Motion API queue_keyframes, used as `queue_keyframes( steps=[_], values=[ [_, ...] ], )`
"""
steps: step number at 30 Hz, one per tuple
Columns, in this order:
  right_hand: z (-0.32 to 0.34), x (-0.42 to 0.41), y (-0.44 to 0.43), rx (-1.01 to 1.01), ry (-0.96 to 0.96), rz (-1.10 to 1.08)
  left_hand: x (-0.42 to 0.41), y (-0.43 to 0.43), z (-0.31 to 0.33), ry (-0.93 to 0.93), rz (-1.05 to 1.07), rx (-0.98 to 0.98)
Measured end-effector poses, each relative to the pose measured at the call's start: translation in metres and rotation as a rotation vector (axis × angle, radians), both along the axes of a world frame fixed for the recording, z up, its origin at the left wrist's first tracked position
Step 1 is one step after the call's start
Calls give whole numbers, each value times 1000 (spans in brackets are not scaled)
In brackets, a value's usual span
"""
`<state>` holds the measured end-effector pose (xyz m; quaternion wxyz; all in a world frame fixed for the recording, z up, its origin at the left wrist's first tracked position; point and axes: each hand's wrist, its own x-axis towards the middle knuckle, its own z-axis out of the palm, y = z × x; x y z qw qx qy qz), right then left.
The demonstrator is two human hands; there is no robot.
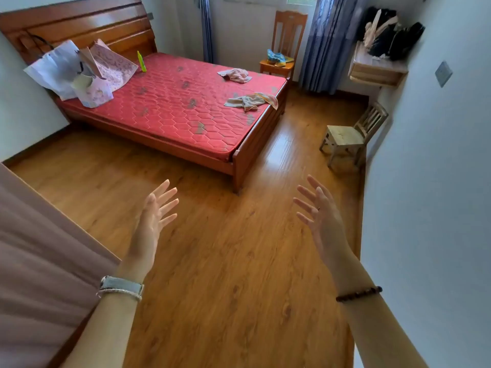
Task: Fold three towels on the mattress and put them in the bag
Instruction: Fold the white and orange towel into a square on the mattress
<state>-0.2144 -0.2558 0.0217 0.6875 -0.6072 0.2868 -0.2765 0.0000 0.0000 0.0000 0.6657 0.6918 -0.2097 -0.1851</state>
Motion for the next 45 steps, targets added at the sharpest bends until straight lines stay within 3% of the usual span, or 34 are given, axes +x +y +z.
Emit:
queue_keyframes(
  steps=[18, 45],
  values=[
    [-21, 6, -59, 39, 50, -36, 8, -75, -15, 9, -45, 13],
    [-40, 176, -245, 115, 56, -156, 215, -306, -22, 127, -227, -20]
  ],
)
